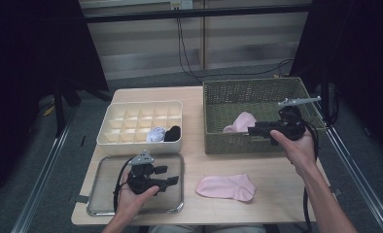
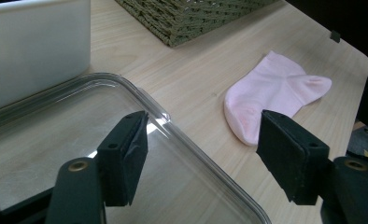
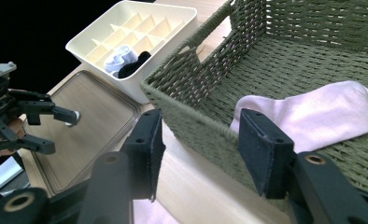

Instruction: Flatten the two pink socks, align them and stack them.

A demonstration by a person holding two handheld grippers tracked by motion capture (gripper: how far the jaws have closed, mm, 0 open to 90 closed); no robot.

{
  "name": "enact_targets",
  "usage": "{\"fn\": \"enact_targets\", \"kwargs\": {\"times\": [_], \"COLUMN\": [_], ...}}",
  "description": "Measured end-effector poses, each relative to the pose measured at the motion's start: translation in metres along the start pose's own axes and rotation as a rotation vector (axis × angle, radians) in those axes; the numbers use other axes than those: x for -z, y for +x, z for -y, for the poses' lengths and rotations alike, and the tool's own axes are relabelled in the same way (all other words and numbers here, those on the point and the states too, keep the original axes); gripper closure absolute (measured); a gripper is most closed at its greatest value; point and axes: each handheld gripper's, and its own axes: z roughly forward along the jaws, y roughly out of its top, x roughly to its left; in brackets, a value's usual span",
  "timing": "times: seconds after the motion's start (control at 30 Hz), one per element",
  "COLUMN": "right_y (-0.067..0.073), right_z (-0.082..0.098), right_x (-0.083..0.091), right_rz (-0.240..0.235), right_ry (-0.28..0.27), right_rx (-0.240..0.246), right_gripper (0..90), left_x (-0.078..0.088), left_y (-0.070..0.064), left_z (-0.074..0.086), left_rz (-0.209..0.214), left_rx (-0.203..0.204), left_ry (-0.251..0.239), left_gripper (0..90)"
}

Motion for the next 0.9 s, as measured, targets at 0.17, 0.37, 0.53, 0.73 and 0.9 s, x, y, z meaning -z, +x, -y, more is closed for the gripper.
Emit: {"fn": "enact_targets", "kwargs": {"times": [0.17,0.37,0.53,0.73,0.9], "right_y": [-0.012,-0.023,-0.034,-0.04,-0.043], "right_z": [-0.007,-0.014,-0.021,-0.028,-0.035], "right_x": [-0.009,-0.016,-0.023,-0.029,-0.037], "right_rz": [-0.001,0.025,0.035,0.038,0.047], "right_ry": [0.024,0.037,0.08,0.084,0.111], "right_rx": [-0.019,-0.034,-0.045,-0.048,-0.039], "right_gripper": [45.7,45.2,44.3,47.7,51.3], "left_x": [-0.002,0.0,0.0,0.001,-0.001], "left_y": [-0.002,0.0,0.0,0.001,0.001], "left_z": [0.0,0.0,0.0,0.0,0.0], "left_rz": [0.004,-0.008,-0.009,-0.011,-0.017], "left_rx": [-0.011,-0.002,-0.005,-0.004,-0.011], "left_ry": [0.007,0.003,0.003,0.0,0.007], "left_gripper": [34.4,33.5,33.5,33.2,33.1]}}
